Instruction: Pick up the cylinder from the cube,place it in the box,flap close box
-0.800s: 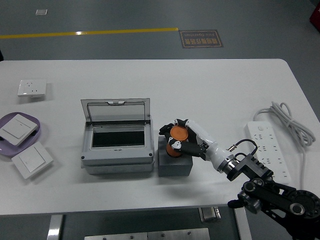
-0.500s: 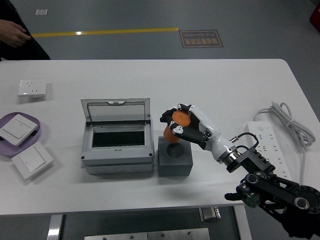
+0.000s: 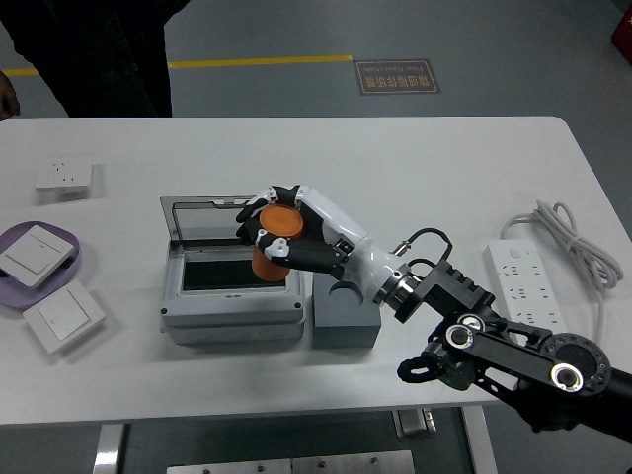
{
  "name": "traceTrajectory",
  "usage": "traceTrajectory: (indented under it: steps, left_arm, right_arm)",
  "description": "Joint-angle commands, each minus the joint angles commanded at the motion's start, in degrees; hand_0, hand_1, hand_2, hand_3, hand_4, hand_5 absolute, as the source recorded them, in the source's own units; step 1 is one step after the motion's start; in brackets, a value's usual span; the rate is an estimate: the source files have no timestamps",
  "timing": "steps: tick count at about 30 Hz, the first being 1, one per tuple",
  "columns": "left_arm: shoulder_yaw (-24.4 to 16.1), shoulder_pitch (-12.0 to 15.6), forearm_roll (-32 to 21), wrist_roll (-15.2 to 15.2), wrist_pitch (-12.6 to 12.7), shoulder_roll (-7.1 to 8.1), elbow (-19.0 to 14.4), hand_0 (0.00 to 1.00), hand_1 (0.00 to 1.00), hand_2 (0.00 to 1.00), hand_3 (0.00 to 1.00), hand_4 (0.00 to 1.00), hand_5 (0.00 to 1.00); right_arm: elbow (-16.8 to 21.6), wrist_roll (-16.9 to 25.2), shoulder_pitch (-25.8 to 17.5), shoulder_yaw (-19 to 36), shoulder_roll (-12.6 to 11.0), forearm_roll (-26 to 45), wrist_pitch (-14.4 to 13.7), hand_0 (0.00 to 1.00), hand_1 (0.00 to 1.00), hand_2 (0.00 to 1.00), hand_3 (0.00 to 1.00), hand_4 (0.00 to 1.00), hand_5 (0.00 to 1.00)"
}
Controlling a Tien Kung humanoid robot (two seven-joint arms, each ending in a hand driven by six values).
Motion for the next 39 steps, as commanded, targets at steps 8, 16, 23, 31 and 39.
traceTrajectory:
  steps: [8,16,23,31,39]
  left_arm:
    - [1.2,0.0,-0.9,0.1,0.1,0.15,0.0,0.67,0.682,0.662,0.686,0.685,0.24]
    - [0.9,-0.1,-0.6,0.1,0.1,0.35,0.0,0.67,0.682,0.662,0.686,0.684,0.246]
    - [0.9,0.1,-0.6,0.2,0.1,0.42,-0.1,0.67,0.682,0.663,0.686,0.687,0.26]
    - [0.6,0.0,-0.1,0.1,0.0,0.48,-0.1,0.669,0.682,0.664,0.687,0.688,0.263]
    - [0.7,0.0,0.0,0.1,0.0,0.55,-0.1,0.67,0.682,0.664,0.686,0.687,0.264]
  right_arm:
    - [-5.1,-14.8,6.2,-2.1,5.2,-17.3,3.0,0.026,0.192,0.336,0.263,0.008,0.002]
    - [-9.0,-24.3,9.4,-4.4,7.1,-33.1,6.9,0.019,0.195,0.348,0.26,0.017,0.002]
    - [-12.3,-21.0,9.9,-6.1,8.2,-38.8,7.1,0.095,0.257,0.39,0.279,0.02,0.002]
    - [-13.6,-17.7,10.1,-7.7,9.0,-40.8,8.7,0.555,0.537,0.538,0.455,0.113,0.002]
    - [-14.2,-18.3,10.3,-7.6,9.1,-44.7,10.2,0.791,0.703,0.679,0.688,0.359,0.205]
